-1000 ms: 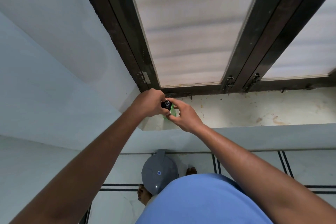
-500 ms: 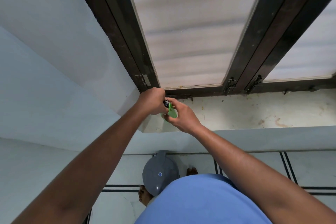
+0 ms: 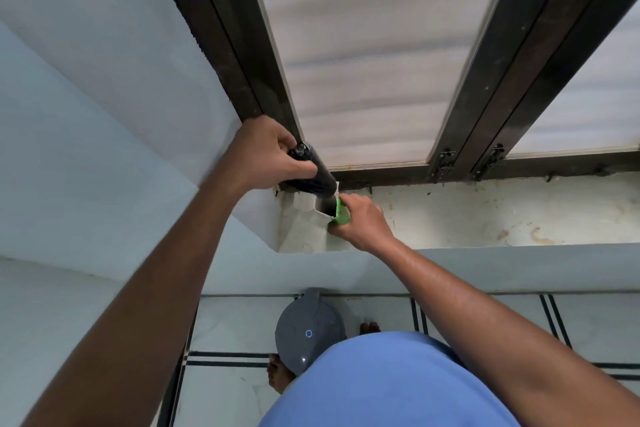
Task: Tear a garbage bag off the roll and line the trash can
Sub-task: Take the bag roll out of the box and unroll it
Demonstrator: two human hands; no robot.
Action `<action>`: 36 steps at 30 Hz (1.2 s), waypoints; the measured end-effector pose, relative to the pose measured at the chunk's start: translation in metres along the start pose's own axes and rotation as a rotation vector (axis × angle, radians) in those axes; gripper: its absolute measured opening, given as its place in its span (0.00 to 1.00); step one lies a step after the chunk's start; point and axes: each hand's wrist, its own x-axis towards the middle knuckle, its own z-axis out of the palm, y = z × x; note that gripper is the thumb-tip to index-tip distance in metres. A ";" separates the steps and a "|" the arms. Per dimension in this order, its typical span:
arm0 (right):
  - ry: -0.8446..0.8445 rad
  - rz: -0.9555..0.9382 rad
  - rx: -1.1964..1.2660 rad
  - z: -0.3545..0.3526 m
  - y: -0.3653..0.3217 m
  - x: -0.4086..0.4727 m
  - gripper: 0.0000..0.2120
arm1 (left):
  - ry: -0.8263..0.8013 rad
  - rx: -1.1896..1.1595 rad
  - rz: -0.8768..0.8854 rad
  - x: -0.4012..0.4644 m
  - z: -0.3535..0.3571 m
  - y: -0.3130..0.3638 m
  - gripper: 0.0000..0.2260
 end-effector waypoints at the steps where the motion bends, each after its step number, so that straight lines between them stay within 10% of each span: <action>1: -0.006 0.000 -0.052 -0.002 -0.003 0.001 0.33 | 0.036 -0.006 0.009 -0.004 -0.008 0.007 0.17; 8: -0.011 -0.052 -0.405 -0.005 -0.021 0.011 0.33 | 0.208 0.009 0.012 -0.018 -0.020 0.037 0.21; 12: -0.108 0.127 -0.052 -0.012 -0.031 0.004 0.71 | 0.157 -0.014 -0.054 -0.016 -0.012 0.030 0.21; 15: 0.012 0.110 0.378 -0.034 -0.026 -0.025 0.80 | 0.086 -0.017 -0.100 -0.014 -0.006 0.019 0.22; 24: 0.065 -0.145 0.533 -0.058 -0.034 -0.053 0.36 | -0.168 -0.131 -0.250 0.004 0.029 0.026 0.26; 28: 0.032 0.032 0.926 -0.054 -0.038 -0.055 0.17 | 0.122 -0.371 -0.349 -0.002 0.046 0.016 0.32; 31: -0.016 0.165 1.106 -0.062 -0.046 -0.058 0.15 | 0.217 -0.508 -0.416 -0.011 0.073 0.001 0.23; 36: -0.114 0.270 1.314 -0.064 -0.060 -0.057 0.26 | -0.174 -0.701 -0.396 -0.031 0.103 -0.005 0.28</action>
